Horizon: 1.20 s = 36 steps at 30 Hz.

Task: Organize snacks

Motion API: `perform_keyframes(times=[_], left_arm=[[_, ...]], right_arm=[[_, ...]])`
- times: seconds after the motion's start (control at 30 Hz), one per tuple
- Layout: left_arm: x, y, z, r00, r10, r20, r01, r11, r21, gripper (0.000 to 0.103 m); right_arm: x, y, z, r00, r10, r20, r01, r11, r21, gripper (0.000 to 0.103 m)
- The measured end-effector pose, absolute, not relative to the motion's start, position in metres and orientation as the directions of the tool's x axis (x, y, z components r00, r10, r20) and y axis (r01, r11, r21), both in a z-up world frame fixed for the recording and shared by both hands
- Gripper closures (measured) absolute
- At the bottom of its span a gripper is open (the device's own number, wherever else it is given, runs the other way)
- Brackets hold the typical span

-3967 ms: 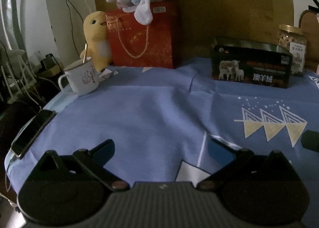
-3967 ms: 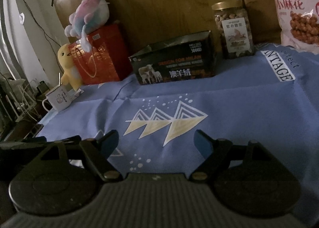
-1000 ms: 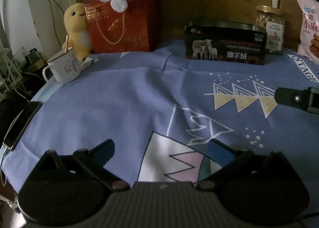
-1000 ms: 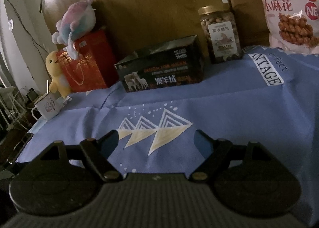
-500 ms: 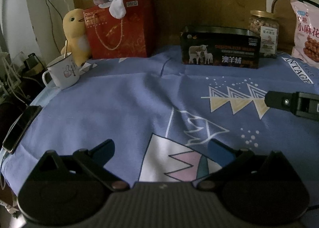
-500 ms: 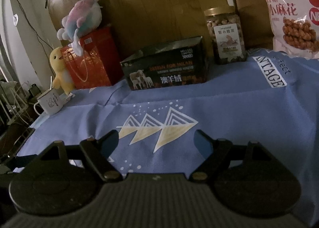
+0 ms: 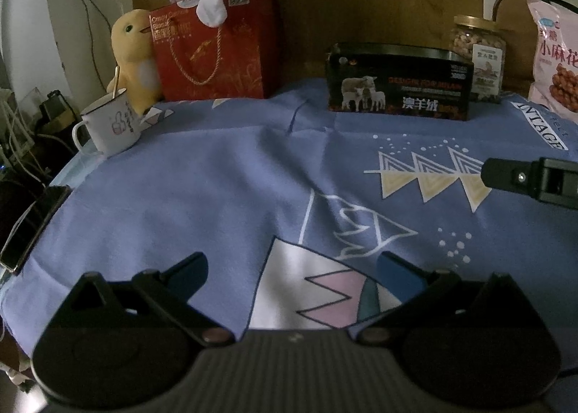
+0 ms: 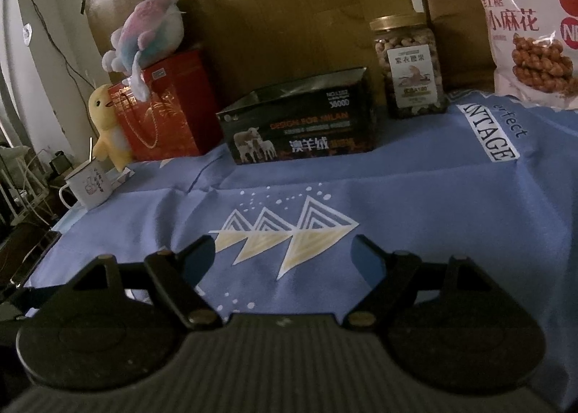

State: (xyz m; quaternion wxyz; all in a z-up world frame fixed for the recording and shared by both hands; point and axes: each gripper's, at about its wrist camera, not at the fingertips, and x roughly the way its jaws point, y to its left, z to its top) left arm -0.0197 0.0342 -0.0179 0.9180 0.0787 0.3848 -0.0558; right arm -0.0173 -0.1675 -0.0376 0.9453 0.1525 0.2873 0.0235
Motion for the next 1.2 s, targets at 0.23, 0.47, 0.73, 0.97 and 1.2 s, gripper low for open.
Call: perform_keyframes(times=[0.23,0.47,0.73,0.97,1.2], left_arm=[[-0.016,0.032,-0.022,0.687,-0.053,-0.725,0.172,0.981,0.091,0.0],[-0.014,0.03,-0.026,0.681,-0.049,-0.731,0.173,0.98,0.096,0.0],[-0.006,0.029,-0.03,0.672,-0.039,-0.739,0.166,0.981,0.1,0.0],[0.004,0.029,-0.034,0.648,-0.046,-0.76,0.159,0.984,0.076,0.0],[0.005,0.023,-0.037,0.64,-0.07,-0.765,0.187,0.98,0.066,0.0]], right_arm=[[-0.019,-0.167,-0.039,0.837,0.14,-0.529,0.029,0.954,0.298,0.019],[-0.018,-0.172,-0.041,0.834,0.129,-0.536,0.053,0.949,0.311,0.019],[-0.018,-0.177,-0.044,0.831,0.132,-0.54,0.066,0.941,0.332,0.019],[-0.025,-0.174,-0.045,0.824,0.14,-0.549,0.058,0.943,0.328,0.019],[-0.028,-0.174,-0.046,0.824,0.126,-0.552,0.07,0.945,0.32,0.019]])
